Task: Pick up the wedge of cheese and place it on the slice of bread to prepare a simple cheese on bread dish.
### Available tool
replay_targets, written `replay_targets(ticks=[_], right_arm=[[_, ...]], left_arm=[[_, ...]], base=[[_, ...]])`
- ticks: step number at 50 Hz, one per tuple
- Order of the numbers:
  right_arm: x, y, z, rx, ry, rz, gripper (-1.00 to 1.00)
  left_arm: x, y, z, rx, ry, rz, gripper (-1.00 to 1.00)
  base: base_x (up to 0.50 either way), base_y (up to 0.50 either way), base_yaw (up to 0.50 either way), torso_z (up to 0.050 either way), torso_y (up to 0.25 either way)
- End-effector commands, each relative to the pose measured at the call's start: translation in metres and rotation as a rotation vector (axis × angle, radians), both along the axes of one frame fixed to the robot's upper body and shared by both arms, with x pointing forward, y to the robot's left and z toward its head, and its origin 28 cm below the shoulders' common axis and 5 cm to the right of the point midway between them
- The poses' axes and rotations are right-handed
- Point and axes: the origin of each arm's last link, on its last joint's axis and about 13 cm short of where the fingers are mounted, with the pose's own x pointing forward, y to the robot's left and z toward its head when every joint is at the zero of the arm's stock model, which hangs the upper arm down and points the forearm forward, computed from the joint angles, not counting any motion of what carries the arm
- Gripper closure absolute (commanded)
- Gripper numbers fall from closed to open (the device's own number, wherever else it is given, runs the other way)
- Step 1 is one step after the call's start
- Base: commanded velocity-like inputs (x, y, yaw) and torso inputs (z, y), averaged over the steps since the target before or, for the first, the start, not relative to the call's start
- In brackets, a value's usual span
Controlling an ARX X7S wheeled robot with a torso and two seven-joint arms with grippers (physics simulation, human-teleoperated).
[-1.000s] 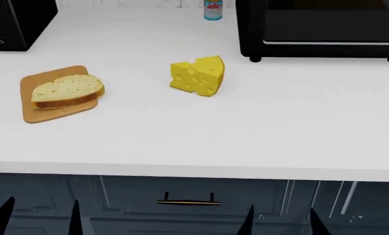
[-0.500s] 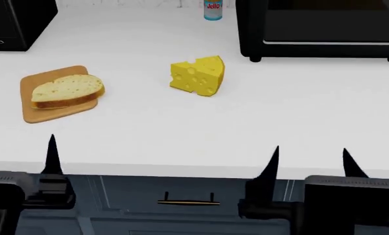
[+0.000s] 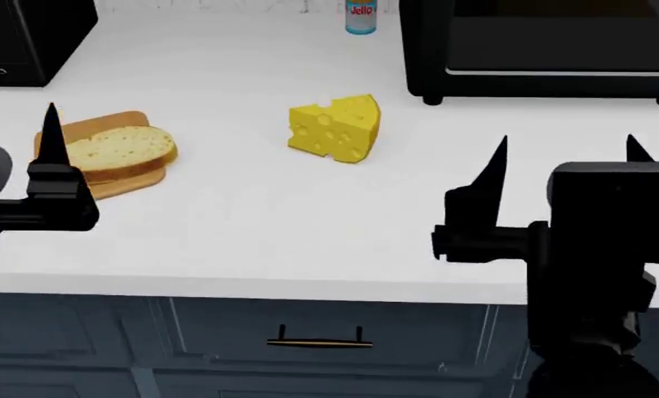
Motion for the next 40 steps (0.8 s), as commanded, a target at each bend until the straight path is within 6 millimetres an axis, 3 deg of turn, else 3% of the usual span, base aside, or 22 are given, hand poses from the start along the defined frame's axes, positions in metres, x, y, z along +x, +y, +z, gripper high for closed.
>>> replay_targets(ticks=[1, 12, 27, 40], right_arm=[[0.007, -0.003, 0.026, -0.022, -0.024, -0.008, -1.00], [0.017, -0.003, 0.049, -0.045, -0.041, -0.011, -1.00], [0.030, -0.005, 0.084, -0.099, -0.062, -0.018, -1.00], [0.035, -0.004, 0.099, -0.125, -0.062, -0.009, -1.00]], left_arm=[[0.008, 0.002, 0.025, 0.012, -0.028, 0.009, -1.00], [0.020, 0.003, 0.052, 0.005, -0.056, 0.014, -1.00], [0.022, 0.004, 0.085, 0.016, -0.104, 0.015, -1.00], [0.031, 0.009, 0.102, 0.028, -0.114, 0.033, -1.00]], base=[[0.00, 0.00, 0.00, 0.000, 0.000], [0.00, 0.00, 0.00, 0.000, 0.000], [0.00, 0.00, 0.00, 0.000, 0.000], [0.00, 0.00, 0.00, 0.000, 0.000]])
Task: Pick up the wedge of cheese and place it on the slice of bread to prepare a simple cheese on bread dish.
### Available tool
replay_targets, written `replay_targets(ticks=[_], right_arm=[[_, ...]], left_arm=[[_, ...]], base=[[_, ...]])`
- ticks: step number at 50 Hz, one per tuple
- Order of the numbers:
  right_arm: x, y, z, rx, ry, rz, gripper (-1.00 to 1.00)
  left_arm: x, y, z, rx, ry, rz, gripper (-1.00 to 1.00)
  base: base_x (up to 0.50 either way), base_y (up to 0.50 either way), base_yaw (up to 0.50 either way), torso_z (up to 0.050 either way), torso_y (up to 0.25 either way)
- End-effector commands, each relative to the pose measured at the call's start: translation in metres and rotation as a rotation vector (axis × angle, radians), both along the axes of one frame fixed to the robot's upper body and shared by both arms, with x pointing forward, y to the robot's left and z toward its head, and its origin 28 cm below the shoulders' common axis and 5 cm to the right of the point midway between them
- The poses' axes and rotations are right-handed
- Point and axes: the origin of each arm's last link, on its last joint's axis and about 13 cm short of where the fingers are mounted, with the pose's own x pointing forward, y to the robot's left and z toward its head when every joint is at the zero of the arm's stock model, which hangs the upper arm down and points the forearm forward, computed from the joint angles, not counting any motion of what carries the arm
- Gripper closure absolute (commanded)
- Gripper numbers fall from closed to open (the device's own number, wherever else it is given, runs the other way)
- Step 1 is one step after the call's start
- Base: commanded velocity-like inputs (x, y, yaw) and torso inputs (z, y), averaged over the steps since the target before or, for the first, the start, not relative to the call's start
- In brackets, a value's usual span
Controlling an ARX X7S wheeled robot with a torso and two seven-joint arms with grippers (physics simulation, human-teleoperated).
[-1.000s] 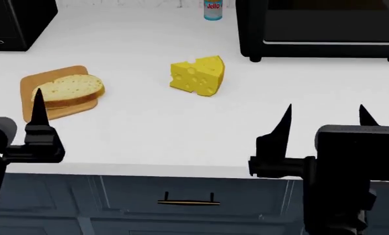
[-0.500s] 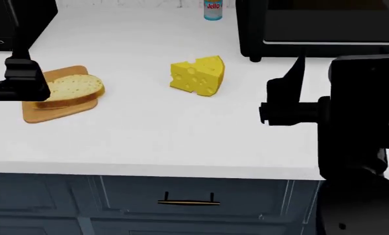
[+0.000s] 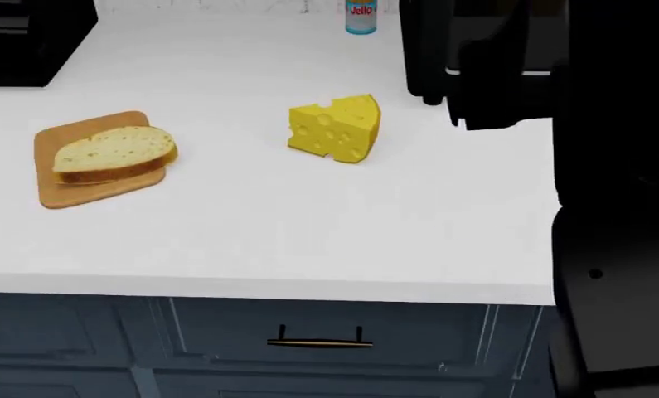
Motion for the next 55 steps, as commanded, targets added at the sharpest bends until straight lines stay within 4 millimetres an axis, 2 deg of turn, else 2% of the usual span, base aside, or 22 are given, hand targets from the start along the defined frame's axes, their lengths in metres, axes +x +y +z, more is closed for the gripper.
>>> replay_targets(ticks=[1, 18, 34, 41, 42, 44, 55], right_arm=[[0.005, 0.001, 0.018, -0.023, -0.008, 0.006, -1.00], [0.011, -0.001, 0.035, -0.044, -0.017, -0.008, -1.00], [0.009, -0.001, 0.036, -0.047, -0.019, -0.005, -1.00], [0.008, 0.001, 0.036, -0.111, -0.021, 0.015, -1.00], [0.008, 0.001, 0.036, -0.097, -0.022, 0.023, -1.00], [0.008, 0.001, 0.035, -0.102, -0.022, 0.019, -1.00], [0.007, 0.000, 0.033, -0.101, -0.017, 0.020, -1.00]], left_arm=[[0.007, 0.004, 0.017, 0.004, -0.012, 0.016, -1.00], [0.016, 0.007, 0.031, -0.031, -0.004, 0.047, -1.00], [0.016, 0.007, 0.031, -0.073, -0.013, 0.008, -1.00], [0.015, 0.008, 0.031, -0.106, -0.008, -0.011, -1.00], [0.014, 0.008, 0.033, -0.176, 0.004, -0.060, -1.00], [0.013, 0.009, 0.034, -0.118, -0.015, -0.019, -1.00], [0.014, 0.006, 0.032, -0.085, -0.019, 0.000, -1.00]], base=[[0.00, 0.00, 0.00, 0.000, 0.000], [0.00, 0.00, 0.00, 0.000, 0.000], [0.00, 0.00, 0.00, 0.000, 0.000], [0.16, 0.42, 0.00, 0.000, 0.000], [0.20, 0.45, 0.00, 0.000, 0.000], [0.20, 0.46, 0.00, 0.000, 0.000], [0.21, 0.45, 0.00, 0.000, 0.000]])
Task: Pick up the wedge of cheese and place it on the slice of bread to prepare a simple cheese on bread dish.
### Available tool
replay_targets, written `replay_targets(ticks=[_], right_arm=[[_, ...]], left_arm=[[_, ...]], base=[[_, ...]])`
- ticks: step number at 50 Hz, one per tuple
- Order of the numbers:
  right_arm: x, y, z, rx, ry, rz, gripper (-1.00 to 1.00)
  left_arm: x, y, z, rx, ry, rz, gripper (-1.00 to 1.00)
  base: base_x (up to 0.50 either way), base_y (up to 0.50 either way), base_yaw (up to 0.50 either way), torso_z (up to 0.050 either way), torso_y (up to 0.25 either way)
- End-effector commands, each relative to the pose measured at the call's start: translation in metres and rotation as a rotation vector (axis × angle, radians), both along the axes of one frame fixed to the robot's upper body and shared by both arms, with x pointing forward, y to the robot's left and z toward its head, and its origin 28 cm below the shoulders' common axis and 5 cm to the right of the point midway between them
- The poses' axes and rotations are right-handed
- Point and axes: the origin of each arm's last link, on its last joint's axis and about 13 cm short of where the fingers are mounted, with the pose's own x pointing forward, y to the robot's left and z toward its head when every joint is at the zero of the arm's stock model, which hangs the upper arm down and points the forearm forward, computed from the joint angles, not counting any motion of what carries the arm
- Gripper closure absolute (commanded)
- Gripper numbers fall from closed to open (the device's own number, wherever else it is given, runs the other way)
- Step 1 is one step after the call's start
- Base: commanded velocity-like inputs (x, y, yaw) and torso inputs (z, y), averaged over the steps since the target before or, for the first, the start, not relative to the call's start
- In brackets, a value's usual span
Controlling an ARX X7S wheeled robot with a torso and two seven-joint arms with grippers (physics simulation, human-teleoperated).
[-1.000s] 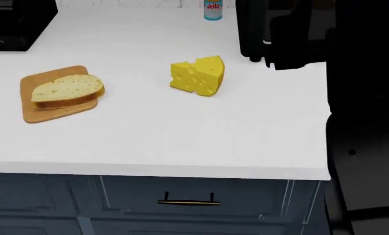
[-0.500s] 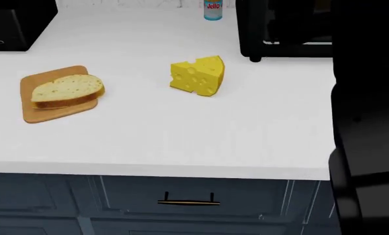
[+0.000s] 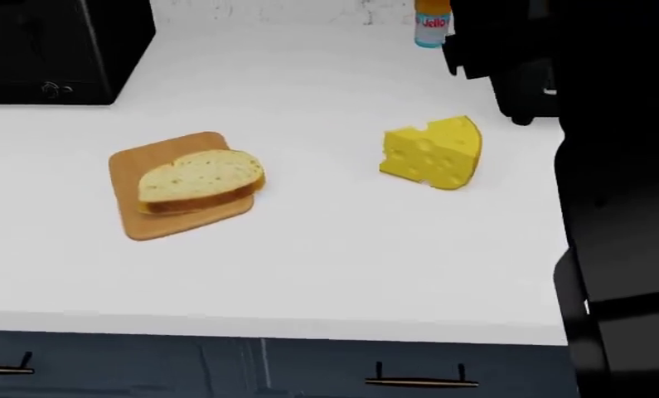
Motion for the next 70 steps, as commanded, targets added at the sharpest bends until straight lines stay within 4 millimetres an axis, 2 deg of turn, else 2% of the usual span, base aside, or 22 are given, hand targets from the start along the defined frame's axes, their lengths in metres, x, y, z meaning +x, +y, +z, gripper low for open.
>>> replay_targets(ticks=[1, 13, 42, 59, 70], right_arm=[[-0.001, -0.001, -0.003, -0.006, 0.006, 0.004, -1.00], [-0.002, -0.004, -0.008, 0.005, 0.007, 0.001, -1.00], [-0.004, -0.003, -0.018, 0.024, 0.022, -0.004, -1.00], [-0.011, -0.003, -0.021, 0.036, 0.026, -0.024, -1.00], [-0.029, -0.016, -0.057, 0.056, 0.137, -0.067, -1.00]], left_arm=[[0.000, -0.001, -0.002, 0.031, -0.008, 0.021, -1.00], [0.000, -0.003, -0.002, 0.022, -0.005, 0.005, -1.00], [0.001, -0.006, -0.009, 0.011, 0.005, -0.014, -1.00], [0.002, -0.009, -0.011, 0.019, 0.010, -0.024, -1.00], [0.003, -0.010, -0.013, 0.020, 0.015, -0.023, -1.00]], base=[[0.27, 0.45, 0.00, 0.000, 0.000], [0.37, 0.34, 0.00, 0.000, 0.000], [0.33, 0.01, 0.00, 0.000, 0.001], [0.02, 0.00, 0.00, 0.000, 0.000], [0.00, 0.00, 0.00, 0.000, 0.000]])
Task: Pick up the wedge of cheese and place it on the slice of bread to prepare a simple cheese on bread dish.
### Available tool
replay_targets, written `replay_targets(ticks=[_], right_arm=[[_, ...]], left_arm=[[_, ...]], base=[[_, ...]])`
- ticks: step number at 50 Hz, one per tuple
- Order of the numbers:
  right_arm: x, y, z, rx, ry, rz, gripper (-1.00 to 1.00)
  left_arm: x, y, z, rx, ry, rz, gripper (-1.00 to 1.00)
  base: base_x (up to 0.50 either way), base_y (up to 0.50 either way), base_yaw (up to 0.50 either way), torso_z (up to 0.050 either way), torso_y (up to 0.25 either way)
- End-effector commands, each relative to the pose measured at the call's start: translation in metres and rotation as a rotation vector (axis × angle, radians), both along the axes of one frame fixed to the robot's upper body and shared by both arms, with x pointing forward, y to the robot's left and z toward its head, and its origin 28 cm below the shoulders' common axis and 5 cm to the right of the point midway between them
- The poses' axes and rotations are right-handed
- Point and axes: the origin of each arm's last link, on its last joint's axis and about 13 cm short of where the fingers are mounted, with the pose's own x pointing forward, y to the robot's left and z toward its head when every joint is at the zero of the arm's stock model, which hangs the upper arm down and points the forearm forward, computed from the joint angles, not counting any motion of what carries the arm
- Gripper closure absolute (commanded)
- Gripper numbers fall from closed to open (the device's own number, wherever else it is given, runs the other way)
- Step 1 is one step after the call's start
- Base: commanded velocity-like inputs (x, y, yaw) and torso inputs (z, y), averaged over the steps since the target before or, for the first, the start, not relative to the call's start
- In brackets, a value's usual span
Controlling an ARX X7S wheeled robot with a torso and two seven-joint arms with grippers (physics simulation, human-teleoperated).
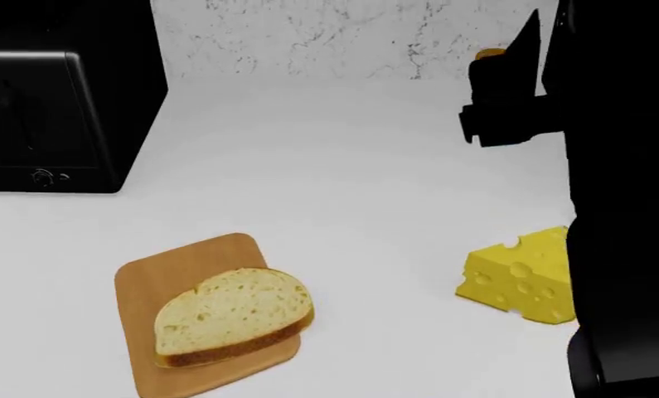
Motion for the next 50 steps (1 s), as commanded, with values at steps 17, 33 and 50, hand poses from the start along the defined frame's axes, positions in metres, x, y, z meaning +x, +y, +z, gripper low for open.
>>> replay_targets(ticks=[17, 33, 50], right_arm=[[-0.046, -0.019, -0.048, 0.107, 0.227, -0.029, -1.00], [-0.058, -0.024, -0.070, 0.136, 0.454, -0.095, -1.00], [-0.060, -0.023, -0.067, 0.136, 0.455, -0.095, -1.00]], left_arm=[[0.002, -0.001, -0.006, 0.002, 0.013, -0.002, -1.00], [0.005, -0.001, -0.010, 0.004, 0.023, -0.002, -1.00], [0.005, -0.001, -0.010, 0.004, 0.023, -0.002, -1.00]], base=[[0.00, 0.00, 0.00, 0.000, 0.000], [0.00, 0.00, 0.00, 0.000, 0.000], [0.00, 0.00, 0.00, 0.000, 0.000]])
